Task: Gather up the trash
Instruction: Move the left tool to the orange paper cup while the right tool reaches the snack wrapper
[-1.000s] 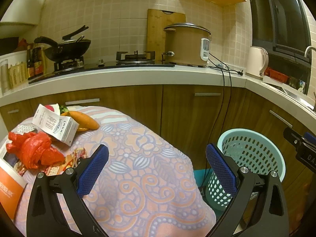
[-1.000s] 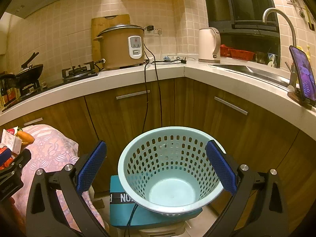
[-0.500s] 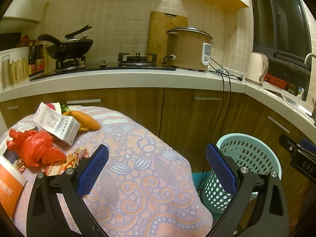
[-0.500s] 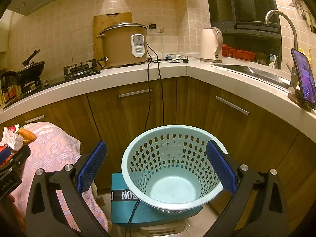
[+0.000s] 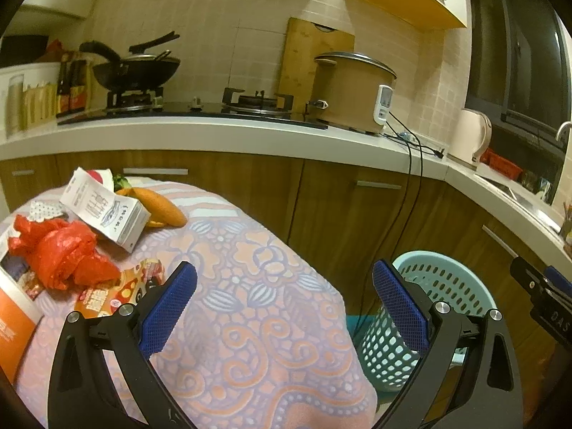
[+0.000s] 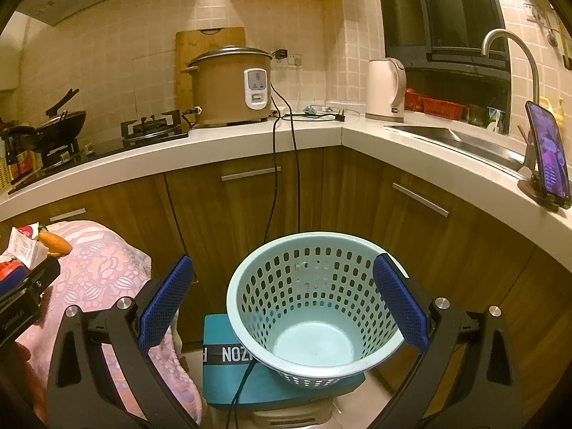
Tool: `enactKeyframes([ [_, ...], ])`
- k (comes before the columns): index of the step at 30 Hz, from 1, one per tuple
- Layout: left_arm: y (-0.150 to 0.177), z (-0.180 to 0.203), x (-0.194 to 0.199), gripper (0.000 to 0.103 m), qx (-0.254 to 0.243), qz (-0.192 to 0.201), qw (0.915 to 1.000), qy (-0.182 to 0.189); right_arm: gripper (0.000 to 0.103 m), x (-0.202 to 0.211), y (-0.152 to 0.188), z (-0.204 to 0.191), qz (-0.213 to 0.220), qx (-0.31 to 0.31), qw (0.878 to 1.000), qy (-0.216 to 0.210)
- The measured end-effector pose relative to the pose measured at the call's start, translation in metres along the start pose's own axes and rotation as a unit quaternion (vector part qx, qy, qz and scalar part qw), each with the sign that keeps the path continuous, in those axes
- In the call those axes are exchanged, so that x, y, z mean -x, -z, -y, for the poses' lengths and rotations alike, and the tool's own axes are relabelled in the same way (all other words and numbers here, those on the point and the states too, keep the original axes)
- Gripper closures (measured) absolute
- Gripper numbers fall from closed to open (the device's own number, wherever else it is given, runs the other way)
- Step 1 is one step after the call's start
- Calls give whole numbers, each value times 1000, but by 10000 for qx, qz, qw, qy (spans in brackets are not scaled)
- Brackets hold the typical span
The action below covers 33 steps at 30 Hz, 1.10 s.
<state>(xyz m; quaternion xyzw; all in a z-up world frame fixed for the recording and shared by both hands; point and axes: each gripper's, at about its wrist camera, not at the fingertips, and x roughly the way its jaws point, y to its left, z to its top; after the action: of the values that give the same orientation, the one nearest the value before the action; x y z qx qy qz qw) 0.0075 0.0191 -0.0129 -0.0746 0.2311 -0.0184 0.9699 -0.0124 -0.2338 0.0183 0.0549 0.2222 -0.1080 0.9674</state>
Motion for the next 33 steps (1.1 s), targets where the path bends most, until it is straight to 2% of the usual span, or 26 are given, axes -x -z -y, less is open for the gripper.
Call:
enactKeyframes([
  [6,-2,4,6,8,-80,60,9999,-83,8,8,-3,-4,39,58,10000,-56],
  [11,-3,6,30,8,-287,62,9988,-385,9,19,-4,-15,148,120,9996,-209],
  [14,-3,-6,47,8,-284,39,9970,-714,14,21,2,-30,72,286,9981,-540],
  [18,4,-41,76,8,-42,-29,9935,-1133,25,21,13,-65,-106,633,9928,-1013],
  [20,7,-61,88,8,71,-61,9898,-1419,32,19,19,-83,-218,789,9883,-1286],
  [22,11,-88,102,8,232,-119,9849,-1711,45,16,28,-106,-442,966,9799,-1686],
  [25,16,-126,118,8,553,-206,9765,-2072,57,11,39,-135,-720,1147,9685,-2092],
  [28,22,-159,132,8,795,-292,9723,-2180,65,11,49,-165,-833,1407,9565,-2414],
  [33,29,-193,131,8,819,-621,9712,-2151,67,8,53,-210,-962,1701,9373,-2886],
])
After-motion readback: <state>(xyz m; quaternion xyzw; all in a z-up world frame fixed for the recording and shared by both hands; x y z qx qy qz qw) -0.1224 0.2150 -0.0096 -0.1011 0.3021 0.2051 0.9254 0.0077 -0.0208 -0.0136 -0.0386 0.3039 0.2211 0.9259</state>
